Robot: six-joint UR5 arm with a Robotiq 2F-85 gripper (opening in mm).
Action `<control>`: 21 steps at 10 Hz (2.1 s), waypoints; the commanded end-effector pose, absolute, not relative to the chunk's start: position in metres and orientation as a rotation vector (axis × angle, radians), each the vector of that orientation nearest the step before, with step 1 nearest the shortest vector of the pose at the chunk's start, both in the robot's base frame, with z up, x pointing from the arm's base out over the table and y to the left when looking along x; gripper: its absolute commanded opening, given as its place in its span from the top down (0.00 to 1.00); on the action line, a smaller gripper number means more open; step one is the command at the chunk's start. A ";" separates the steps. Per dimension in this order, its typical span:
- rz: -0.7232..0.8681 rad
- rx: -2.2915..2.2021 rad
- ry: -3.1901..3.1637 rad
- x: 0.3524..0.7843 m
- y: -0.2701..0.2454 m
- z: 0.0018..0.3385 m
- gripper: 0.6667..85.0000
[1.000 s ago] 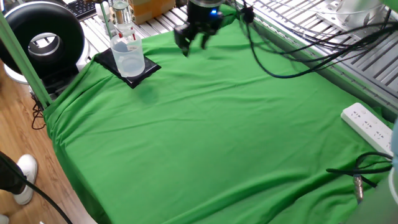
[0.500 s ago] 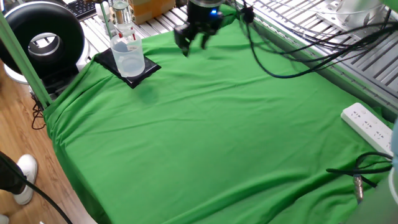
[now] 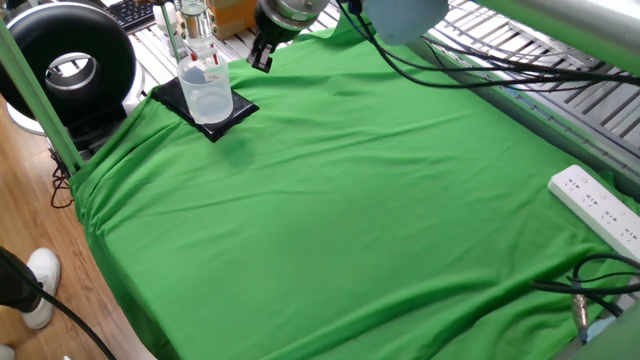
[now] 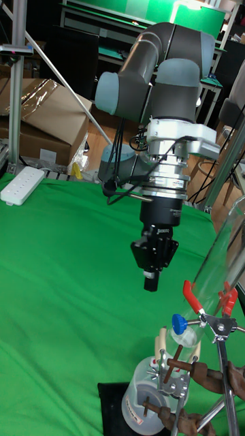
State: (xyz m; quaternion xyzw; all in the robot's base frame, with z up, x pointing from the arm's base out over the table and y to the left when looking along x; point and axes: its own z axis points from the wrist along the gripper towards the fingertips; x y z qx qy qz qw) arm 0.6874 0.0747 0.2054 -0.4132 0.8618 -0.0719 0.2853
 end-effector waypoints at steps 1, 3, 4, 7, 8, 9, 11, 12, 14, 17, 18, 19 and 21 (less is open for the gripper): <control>-0.365 -1.328 2.093 0.708 0.071 0.223 0.99; -0.379 -1.332 2.080 0.713 0.067 0.211 0.99; -0.389 -1.315 2.089 0.716 0.062 0.206 0.99; -0.447 -1.359 2.005 0.727 0.061 0.209 0.99; -0.414 -1.355 1.996 0.727 0.068 0.205 0.99; -0.413 -1.360 1.999 0.727 0.067 0.204 0.99; -0.414 -1.360 2.004 0.726 0.066 0.204 0.99; -0.404 -1.337 2.016 0.726 0.066 0.204 0.99; -0.369 -1.333 2.059 0.719 0.067 0.197 0.99; -0.410 -1.395 2.098 0.709 0.055 0.188 0.99; -0.388 -1.406 2.087 0.708 0.060 0.188 0.99; -0.362 -1.450 2.030 0.710 0.071 0.190 0.99; -0.457 -1.503 1.959 0.719 0.070 0.179 0.99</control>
